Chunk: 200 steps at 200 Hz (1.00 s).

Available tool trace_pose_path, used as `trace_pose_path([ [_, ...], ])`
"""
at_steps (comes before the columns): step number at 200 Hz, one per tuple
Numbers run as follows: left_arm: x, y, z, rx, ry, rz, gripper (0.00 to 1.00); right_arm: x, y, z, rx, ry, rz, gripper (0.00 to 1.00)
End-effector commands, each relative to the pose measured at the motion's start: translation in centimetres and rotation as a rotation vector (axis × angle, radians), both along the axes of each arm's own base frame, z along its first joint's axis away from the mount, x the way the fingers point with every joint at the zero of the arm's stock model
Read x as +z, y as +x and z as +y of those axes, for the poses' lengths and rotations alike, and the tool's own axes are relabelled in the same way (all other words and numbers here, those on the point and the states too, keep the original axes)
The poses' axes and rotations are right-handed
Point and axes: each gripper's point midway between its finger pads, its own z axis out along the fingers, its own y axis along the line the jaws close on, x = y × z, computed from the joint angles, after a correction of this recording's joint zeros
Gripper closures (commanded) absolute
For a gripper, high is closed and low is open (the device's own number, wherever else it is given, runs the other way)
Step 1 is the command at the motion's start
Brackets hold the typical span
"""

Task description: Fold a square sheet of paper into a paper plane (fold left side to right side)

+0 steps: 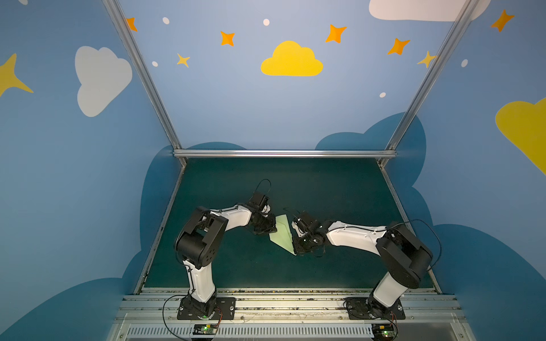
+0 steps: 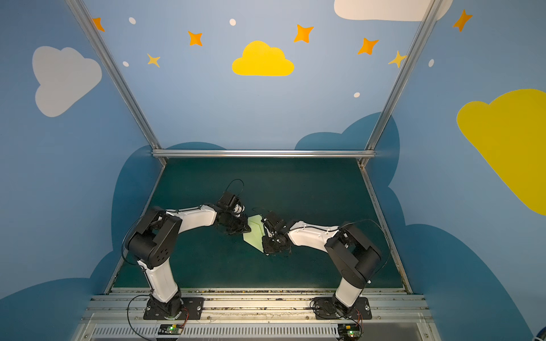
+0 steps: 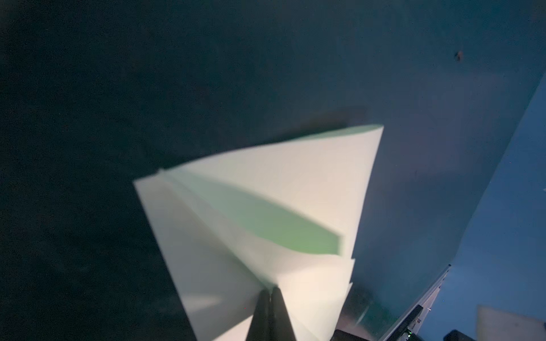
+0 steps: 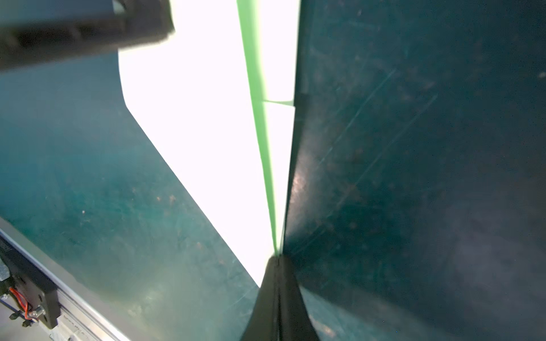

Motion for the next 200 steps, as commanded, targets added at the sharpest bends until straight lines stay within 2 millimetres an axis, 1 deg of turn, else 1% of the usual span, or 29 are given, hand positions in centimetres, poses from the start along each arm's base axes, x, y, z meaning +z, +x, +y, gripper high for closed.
trace_pose_path([
  [1,-3.0,-0.2,3.4,0.038,0.135,0.066,0.96,-2.5,-1.7,-1.4,0.024,-0.081,0.052,1.00],
  [23,-3.5,0.7,4.2,0.054,0.147,0.077,0.96,-2.4,-1.7,-1.3,0.027,-0.079,0.051,1.00],
  [33,-3.8,1.2,4.9,0.060,0.165,0.080,0.96,-2.4,-1.7,-1.3,0.028,-0.081,0.049,1.00],
  [45,-3.8,1.9,5.5,0.069,0.159,0.079,0.96,-2.4,-1.6,-1.2,0.030,-0.082,0.050,1.00],
  [55,-3.2,2.2,5.6,0.069,0.156,0.062,0.96,-2.3,-1.7,-1.1,0.031,-0.080,0.052,1.00],
  [68,-1.8,2.6,5.3,0.050,0.147,0.026,0.96,-2.2,-1.7,-1.0,0.035,-0.079,0.049,1.00],
  [81,-0.7,2.6,5.1,0.042,0.139,0.001,0.96,-1.8,-1.5,-0.8,0.036,-0.071,0.043,1.00],
  [89,-0.5,2.3,4.9,0.040,0.135,-0.001,0.96,-1.3,-1.3,-0.6,0.037,-0.065,0.035,1.00],
  [115,-1.0,1.0,4.0,0.036,0.132,0.020,0.96,1.3,-0.3,0.4,0.051,-0.026,-0.011,1.00],
  [139,-2.3,-1.2,3.0,0.044,0.123,0.051,0.96,3.7,0.3,1.5,0.065,0.016,-0.045,1.00],
  [149,-2.7,-2.2,2.4,0.058,0.111,0.065,0.96,4.3,0.4,2.0,0.071,0.034,-0.051,1.00],
  [171,-3.2,-4.5,0.9,0.067,0.115,0.083,0.96,4.8,0.5,2.7,0.077,0.053,-0.053,1.00],
  [185,-3.2,-5.7,0.3,0.079,0.124,0.091,0.96,4.6,0.5,2.9,0.083,0.048,-0.049,1.00],
  [200,-3.3,-6.5,-0.2,0.096,0.130,0.100,0.96,3.8,0.5,2.7,0.080,0.030,-0.041,1.00],
])
